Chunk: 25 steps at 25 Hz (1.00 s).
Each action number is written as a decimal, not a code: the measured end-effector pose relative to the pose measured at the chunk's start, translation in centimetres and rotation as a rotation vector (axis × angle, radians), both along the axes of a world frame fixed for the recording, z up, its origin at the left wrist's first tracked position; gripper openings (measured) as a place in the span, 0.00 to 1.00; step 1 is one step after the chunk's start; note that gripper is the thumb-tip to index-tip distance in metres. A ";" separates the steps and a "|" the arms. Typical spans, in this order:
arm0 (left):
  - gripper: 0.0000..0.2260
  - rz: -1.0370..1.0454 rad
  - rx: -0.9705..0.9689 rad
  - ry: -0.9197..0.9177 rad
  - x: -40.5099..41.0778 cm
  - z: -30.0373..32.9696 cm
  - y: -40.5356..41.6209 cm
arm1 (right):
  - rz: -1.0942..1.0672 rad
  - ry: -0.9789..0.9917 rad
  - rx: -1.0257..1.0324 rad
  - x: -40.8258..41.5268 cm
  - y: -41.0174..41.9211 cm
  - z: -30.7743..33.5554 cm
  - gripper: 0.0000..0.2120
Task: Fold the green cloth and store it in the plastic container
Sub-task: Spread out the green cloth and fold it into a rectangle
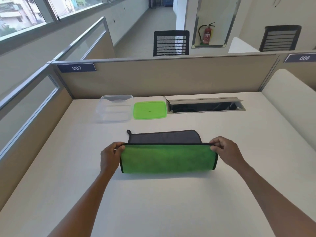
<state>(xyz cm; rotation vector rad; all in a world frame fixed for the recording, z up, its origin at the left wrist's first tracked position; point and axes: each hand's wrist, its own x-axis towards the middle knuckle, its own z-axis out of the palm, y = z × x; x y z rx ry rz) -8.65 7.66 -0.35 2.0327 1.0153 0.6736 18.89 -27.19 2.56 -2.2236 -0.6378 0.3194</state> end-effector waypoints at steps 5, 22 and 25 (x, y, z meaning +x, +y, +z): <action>0.04 0.015 -0.027 0.081 4.0 0.4 3.1 | -0.089 -0.072 -0.061 3.7 4.3 0.3 0.04; 0.06 0.141 -0.117 0.336 10.4 -4.5 7.4 | -0.125 -0.066 -0.310 9.6 11.9 -4.9 0.02; 0.07 0.143 -0.112 0.303 10.6 -5.1 7.6 | -0.147 -0.064 -0.315 9.7 11.7 -5.8 0.04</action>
